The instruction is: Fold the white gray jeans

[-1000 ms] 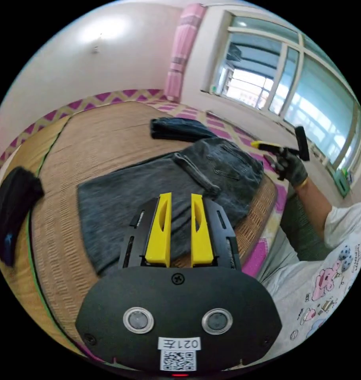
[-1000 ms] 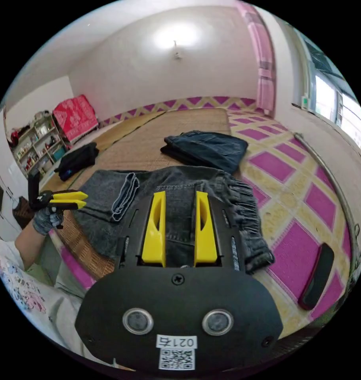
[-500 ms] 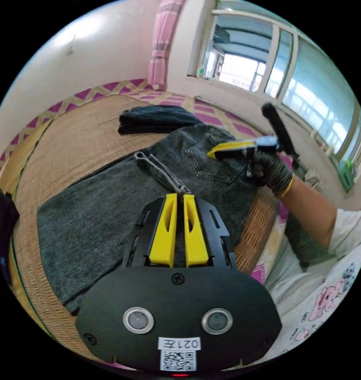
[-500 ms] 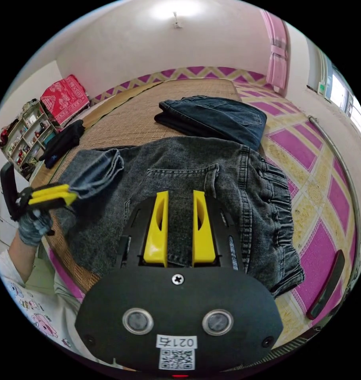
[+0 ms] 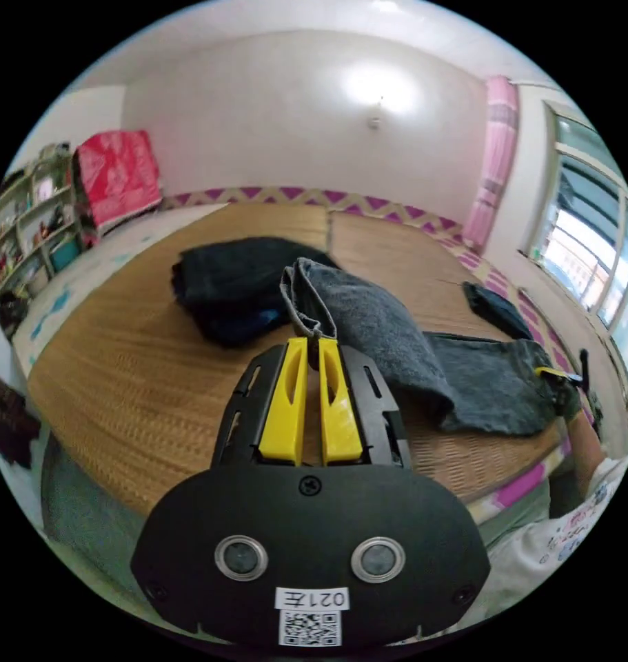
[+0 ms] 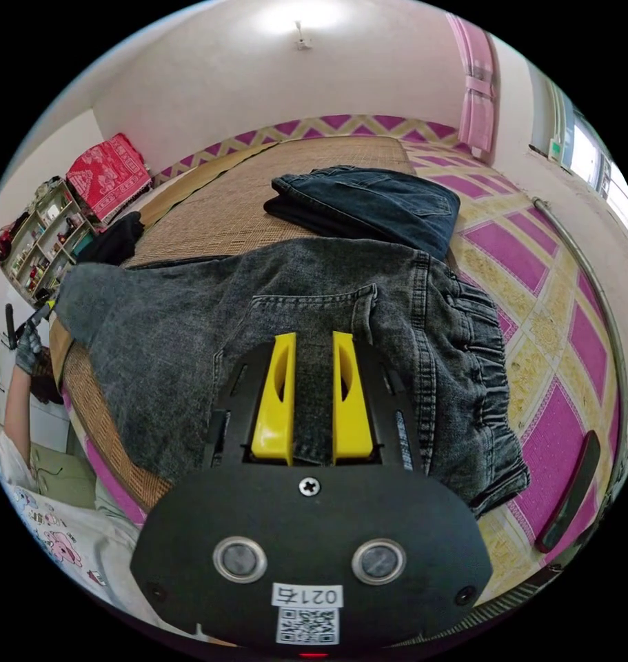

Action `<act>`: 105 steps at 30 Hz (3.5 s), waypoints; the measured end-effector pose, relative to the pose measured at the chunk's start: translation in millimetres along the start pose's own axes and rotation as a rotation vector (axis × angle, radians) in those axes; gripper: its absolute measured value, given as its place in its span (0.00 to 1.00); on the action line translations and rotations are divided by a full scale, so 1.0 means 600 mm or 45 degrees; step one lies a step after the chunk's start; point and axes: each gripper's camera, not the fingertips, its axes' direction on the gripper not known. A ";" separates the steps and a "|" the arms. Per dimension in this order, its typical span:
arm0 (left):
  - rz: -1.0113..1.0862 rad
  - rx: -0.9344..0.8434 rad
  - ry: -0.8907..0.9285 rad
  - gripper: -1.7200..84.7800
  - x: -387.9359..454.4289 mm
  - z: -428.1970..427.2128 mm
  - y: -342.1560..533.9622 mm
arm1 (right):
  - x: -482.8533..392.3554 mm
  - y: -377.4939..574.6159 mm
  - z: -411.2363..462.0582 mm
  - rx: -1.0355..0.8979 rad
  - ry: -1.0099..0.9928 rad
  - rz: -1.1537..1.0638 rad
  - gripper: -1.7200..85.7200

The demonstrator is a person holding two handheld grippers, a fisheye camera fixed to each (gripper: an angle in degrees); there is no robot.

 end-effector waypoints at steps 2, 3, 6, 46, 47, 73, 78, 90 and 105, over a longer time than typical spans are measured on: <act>-0.103 -0.118 0.077 0.02 -0.051 0.049 0.018 | -0.003 0.000 -0.002 -0.005 0.007 -0.004 0.12; -0.139 -0.147 0.088 0.02 -0.069 0.068 0.029 | -0.002 0.000 -0.004 -0.003 0.003 -0.003 0.12; -0.252 -0.105 0.101 0.02 -0.097 0.049 0.016 | 0.004 0.000 -0.026 0.025 -0.100 -0.049 0.12; 0.872 0.127 0.402 0.01 -0.041 -0.054 -0.049 | 0.078 0.021 -0.219 0.163 -0.291 -0.894 0.02; 0.868 0.157 0.417 0.01 -0.050 -0.075 -0.037 | 0.075 0.059 -0.256 0.219 -0.316 -0.911 0.02; 0.236 -0.019 0.415 0.02 -0.238 -0.159 0.165 | 0.084 0.339 -0.251 0.293 -0.419 -0.568 0.02; 0.064 -0.177 0.306 0.01 -0.279 -0.093 0.155 | 0.085 0.311 -0.159 -0.028 -0.288 -0.475 0.01; -0.057 -0.015 0.088 0.02 -0.323 -0.126 0.064 | 0.075 0.330 -0.141 -0.056 -0.233 -0.470 0.01; 0.091 -0.153 0.173 0.02 -0.391 -0.086 0.009 | 0.084 0.336 -0.122 -0.054 -0.287 -0.413 0.01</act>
